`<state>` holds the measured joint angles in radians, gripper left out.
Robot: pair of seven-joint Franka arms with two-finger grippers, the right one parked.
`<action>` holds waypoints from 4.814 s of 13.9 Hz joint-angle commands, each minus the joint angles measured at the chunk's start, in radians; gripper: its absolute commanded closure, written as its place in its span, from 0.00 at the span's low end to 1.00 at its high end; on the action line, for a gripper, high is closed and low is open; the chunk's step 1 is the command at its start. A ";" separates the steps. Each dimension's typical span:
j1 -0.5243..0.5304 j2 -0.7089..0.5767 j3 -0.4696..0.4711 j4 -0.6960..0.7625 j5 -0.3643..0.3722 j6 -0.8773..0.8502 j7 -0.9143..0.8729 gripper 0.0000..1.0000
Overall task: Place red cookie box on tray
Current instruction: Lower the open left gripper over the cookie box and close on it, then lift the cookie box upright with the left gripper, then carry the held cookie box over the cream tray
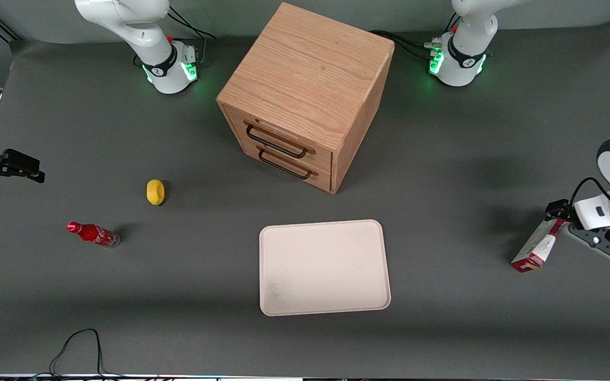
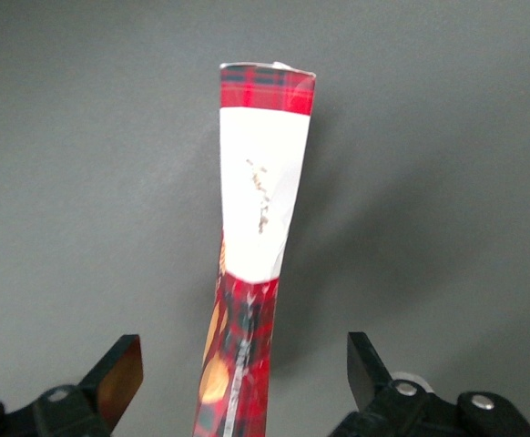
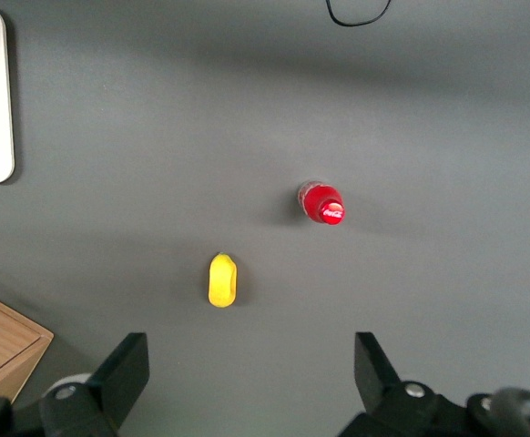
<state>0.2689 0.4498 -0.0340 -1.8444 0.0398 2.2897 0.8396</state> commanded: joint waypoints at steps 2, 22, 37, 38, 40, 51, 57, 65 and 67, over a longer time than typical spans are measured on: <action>-0.014 0.001 0.008 -0.047 0.006 0.051 0.015 0.00; -0.008 0.030 0.008 0.017 0.000 0.010 0.015 1.00; -0.002 -0.126 0.013 0.623 0.000 -0.828 -0.002 1.00; -0.011 -0.125 0.013 0.623 -0.001 -0.828 -0.026 1.00; -0.037 -0.125 0.006 0.620 0.000 -0.828 -0.230 1.00; -0.546 0.054 0.005 0.740 -0.004 -0.717 -1.206 1.00; -0.617 0.165 -0.119 0.832 -0.008 -0.615 -1.392 1.00; -0.616 0.332 -0.116 0.729 0.002 -0.360 -1.380 1.00; -0.626 0.368 -0.115 0.726 0.012 -0.329 -1.381 1.00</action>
<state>-0.3451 0.8172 -0.1508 -1.1064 0.0346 1.9409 -0.5315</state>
